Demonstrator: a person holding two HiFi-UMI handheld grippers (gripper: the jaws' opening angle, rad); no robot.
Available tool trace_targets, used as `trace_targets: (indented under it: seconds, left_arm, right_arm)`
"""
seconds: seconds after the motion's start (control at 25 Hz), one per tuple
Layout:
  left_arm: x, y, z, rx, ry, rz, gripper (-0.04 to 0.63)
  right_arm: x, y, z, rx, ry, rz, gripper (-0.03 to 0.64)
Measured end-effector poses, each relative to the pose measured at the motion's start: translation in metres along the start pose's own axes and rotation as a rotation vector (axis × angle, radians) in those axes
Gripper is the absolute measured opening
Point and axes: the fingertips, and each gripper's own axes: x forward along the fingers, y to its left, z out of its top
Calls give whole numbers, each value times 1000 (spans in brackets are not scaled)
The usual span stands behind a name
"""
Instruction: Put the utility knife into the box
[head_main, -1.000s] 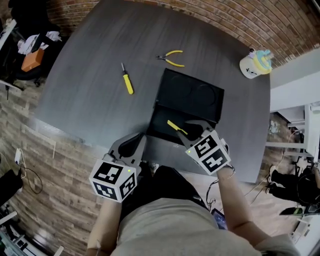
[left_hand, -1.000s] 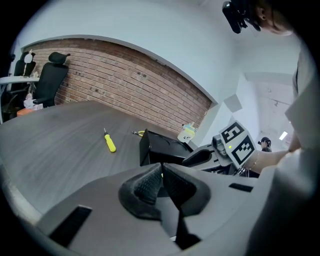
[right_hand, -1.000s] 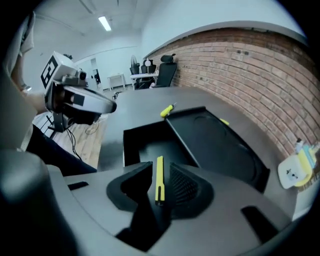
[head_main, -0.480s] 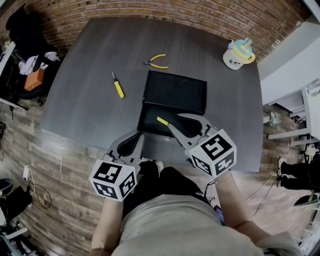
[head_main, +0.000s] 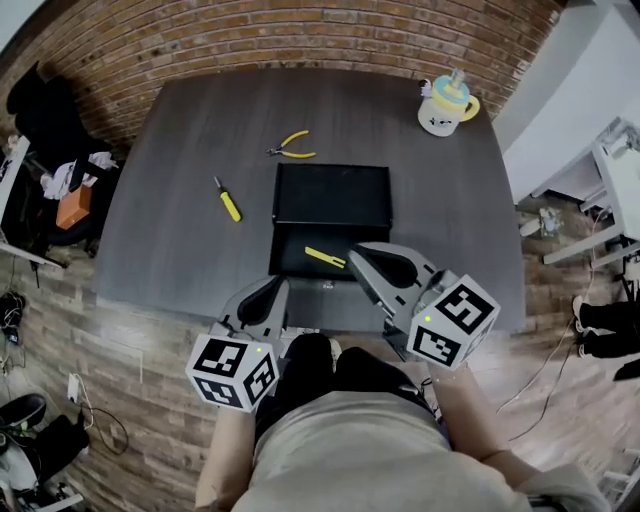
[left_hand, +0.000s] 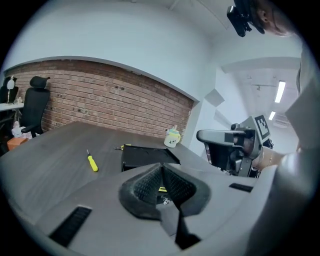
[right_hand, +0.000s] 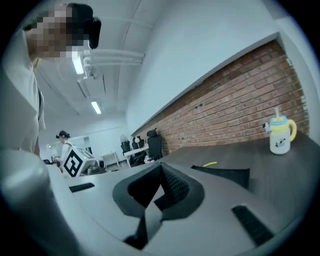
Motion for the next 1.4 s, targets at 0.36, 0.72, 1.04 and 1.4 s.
trace_targets:
  seconds: [0.36,0.72,1.04,1.4]
  left_arm:
    - [9,-13,15,39,-36,-21,28]
    - [17,-25,6,51,5,-47,28]
    - [23,-34,-3,48,25,-51,28]
    - [22,-43,-9,45,32,-46,28]
  right_arm:
    - [-27,-15,3,160,-172,-102,6]
    - [-25,-14,-20,223,-121,-128,6]
    - [-23,-7,-38,226,-61,-97,6]
    - [-33,-12,-38,255,-71,-93,6]
